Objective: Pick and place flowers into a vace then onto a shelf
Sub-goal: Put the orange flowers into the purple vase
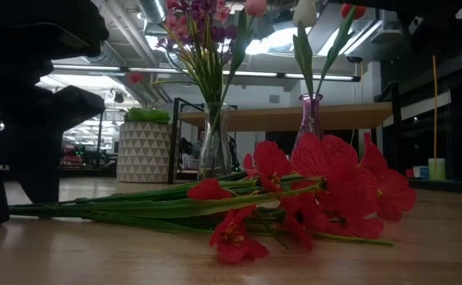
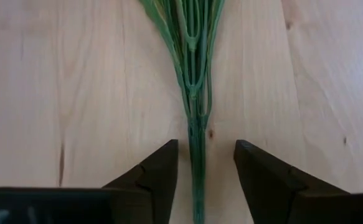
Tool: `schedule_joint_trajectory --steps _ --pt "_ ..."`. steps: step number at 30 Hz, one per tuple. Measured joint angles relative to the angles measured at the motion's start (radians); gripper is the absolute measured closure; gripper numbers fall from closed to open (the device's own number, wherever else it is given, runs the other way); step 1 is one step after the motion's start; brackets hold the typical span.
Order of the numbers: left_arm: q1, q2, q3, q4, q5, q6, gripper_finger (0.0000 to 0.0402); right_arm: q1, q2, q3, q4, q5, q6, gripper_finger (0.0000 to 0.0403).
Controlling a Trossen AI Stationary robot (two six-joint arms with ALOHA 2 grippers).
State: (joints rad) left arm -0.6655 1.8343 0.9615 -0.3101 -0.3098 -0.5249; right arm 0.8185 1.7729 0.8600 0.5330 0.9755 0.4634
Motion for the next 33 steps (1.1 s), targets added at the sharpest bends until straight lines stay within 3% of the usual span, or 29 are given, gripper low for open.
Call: schedule_joint_trajectory --steps 12,21,26,33 --pt "0.002 0.003 -0.001 -0.004 0.085 -0.004 0.0390 0.000 0.000 0.000 0.002 0.000 0.002 0.0387" --pt "0.002 -0.041 -0.005 -0.061 0.103 0.009 0.0396 0.000 0.000 0.000 0.002 0.000 0.003 0.0386" --pt "0.000 -0.144 -0.011 -0.179 0.112 0.059 0.0397 0.000 0.000 0.000 0.002 0.000 0.003 0.0386" --pt "0.000 -0.310 -0.008 -0.297 0.034 0.102 0.0398 0.000 0.000 0.000 0.001 0.000 0.003 0.0386"
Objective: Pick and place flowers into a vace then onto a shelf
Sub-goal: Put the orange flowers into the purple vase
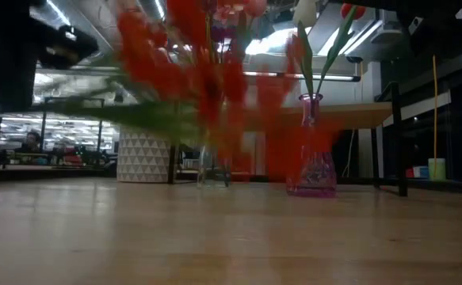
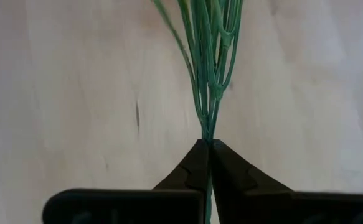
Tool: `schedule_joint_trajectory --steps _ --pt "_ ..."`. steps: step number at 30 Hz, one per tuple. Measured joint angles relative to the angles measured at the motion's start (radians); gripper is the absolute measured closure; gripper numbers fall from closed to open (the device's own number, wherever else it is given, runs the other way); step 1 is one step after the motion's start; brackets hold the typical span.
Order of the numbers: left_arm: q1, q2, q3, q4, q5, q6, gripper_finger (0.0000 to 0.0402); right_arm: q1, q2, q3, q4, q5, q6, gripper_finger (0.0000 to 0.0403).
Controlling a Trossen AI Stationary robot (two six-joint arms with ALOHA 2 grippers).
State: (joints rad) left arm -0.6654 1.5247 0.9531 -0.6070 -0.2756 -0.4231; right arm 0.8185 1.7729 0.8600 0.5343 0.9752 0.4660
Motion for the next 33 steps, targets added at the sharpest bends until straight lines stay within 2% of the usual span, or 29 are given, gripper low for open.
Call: schedule_joint_trajectory --steps 10,15,19,25,30,33 --pt "0.000 -0.204 -0.001 -0.042 -0.018 0.123 0.0398 0.000 0.000 0.000 -0.003 0.000 -0.001 0.0386" --pt "0.003 -0.341 -0.107 0.036 -0.059 0.131 0.0398 0.000 0.000 0.000 -0.033 -0.001 -0.001 0.0386" --pt "0.007 -0.455 -0.221 0.183 -0.093 0.142 0.0398 0.000 0.000 0.000 -0.062 -0.001 -0.004 0.0386" --pt "0.010 -0.565 -0.370 0.473 -0.128 0.284 0.0398 0.000 0.001 0.000 -0.114 -0.002 -0.015 0.0386" --pt "0.038 -0.574 -0.474 0.755 -0.125 0.369 0.0398 -0.030 0.001 0.000 -0.111 -0.010 -0.030 0.0386" --pt "0.071 -0.547 -0.525 0.895 -0.125 0.405 0.0398 -0.067 0.001 0.000 -0.107 -0.055 -0.034 0.0386"
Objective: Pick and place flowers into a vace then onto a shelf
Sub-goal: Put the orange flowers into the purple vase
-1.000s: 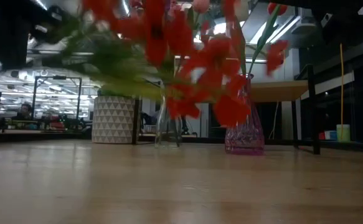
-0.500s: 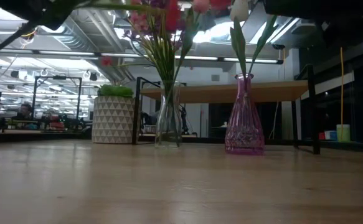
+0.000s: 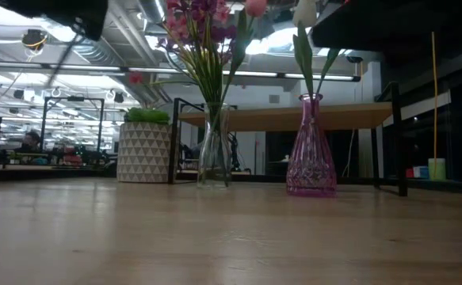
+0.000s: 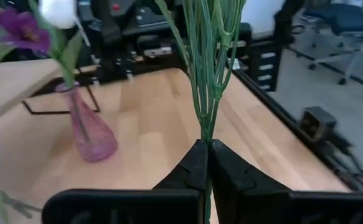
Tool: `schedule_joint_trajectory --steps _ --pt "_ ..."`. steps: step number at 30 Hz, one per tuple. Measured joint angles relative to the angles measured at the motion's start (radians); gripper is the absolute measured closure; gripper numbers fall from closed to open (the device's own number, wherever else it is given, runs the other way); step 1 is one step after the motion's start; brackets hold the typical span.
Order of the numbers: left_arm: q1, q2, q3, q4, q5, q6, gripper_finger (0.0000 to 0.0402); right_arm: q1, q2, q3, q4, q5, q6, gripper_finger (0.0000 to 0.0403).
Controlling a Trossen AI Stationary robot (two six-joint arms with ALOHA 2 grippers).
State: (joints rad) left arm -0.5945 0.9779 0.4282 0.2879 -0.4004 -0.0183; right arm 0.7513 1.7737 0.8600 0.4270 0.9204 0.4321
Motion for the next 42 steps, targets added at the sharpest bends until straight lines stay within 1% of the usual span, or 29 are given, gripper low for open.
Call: schedule_joint_trajectory --steps 2,5,9,12,15,21,27,29,31,35,42 --pt "0.023 0.025 -0.017 0.076 0.000 0.018 0.0398 -0.028 0.000 0.000 0.011 -0.035 -0.004 0.0386" --pt "0.052 0.067 -0.031 0.186 0.014 0.060 0.0398 -0.070 0.000 0.000 0.060 -0.107 -0.058 0.0386" --pt "0.087 0.136 -0.031 0.306 0.074 0.121 0.0398 -0.112 0.000 0.000 0.157 -0.186 -0.194 0.0386" --pt "0.112 0.192 -0.031 0.397 0.103 0.137 0.0398 -0.137 0.000 0.000 0.224 -0.210 -0.293 0.0386" --pt "0.134 0.247 -0.031 0.472 0.107 0.138 0.0398 -0.159 0.000 0.000 0.271 -0.216 -0.362 0.0386" --pt "0.162 0.340 -0.032 0.606 0.108 0.144 0.0398 -0.191 0.000 0.000 0.331 -0.286 -0.414 0.0386" --pt "0.166 0.388 -0.032 0.709 0.144 0.173 0.0398 -0.213 0.000 0.000 0.410 -0.295 -0.464 0.0382" --pt "0.165 0.396 -0.032 0.727 0.157 0.173 0.0398 -0.218 0.000 0.000 0.424 -0.301 -0.463 0.0373" --pt "0.165 0.405 -0.032 0.745 0.160 0.173 0.0398 -0.226 0.000 0.000 0.425 -0.336 -0.457 0.0359" --pt "0.166 0.428 -0.032 0.785 0.156 0.173 0.0398 -0.249 0.000 0.000 0.432 -0.400 -0.434 0.0319" --pt "0.166 0.460 -0.032 0.819 0.156 0.172 0.0398 -0.266 0.000 0.000 0.452 -0.402 -0.443 0.0248"
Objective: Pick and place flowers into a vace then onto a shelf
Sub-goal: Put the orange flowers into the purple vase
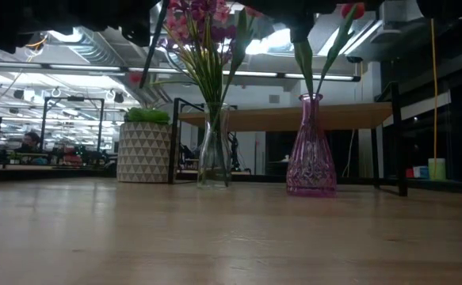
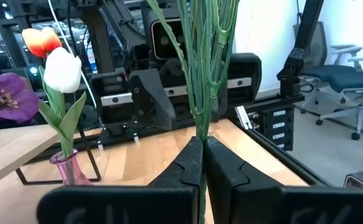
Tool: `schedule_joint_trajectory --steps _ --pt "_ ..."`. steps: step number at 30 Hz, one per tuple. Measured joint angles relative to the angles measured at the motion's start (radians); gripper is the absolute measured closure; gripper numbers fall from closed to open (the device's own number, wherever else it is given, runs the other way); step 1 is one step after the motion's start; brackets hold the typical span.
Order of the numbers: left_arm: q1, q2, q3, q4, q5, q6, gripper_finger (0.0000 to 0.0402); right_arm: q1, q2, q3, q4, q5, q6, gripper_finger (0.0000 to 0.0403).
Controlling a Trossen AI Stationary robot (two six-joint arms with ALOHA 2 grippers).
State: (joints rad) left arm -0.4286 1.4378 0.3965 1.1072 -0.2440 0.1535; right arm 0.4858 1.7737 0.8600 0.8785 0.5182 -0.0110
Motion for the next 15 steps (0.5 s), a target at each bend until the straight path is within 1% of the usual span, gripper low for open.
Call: schedule_joint_trajectory --steps 3,9,11,15 --pt "0.000 0.016 0.000 0.029 0.000 0.004 0.0398 -0.003 0.000 0.000 0.021 0.000 -0.025 0.0222" --pt "0.002 0.070 0.001 0.176 0.000 0.044 0.0398 -0.018 0.000 0.000 0.078 0.000 -0.055 0.0182" --pt "0.007 0.093 0.007 0.191 0.000 0.051 0.0398 -0.026 0.000 0.000 0.106 -0.012 -0.066 0.0173" --pt "0.027 0.142 0.039 0.208 0.001 0.046 0.0398 -0.044 0.000 0.000 0.134 -0.069 -0.073 0.0166"
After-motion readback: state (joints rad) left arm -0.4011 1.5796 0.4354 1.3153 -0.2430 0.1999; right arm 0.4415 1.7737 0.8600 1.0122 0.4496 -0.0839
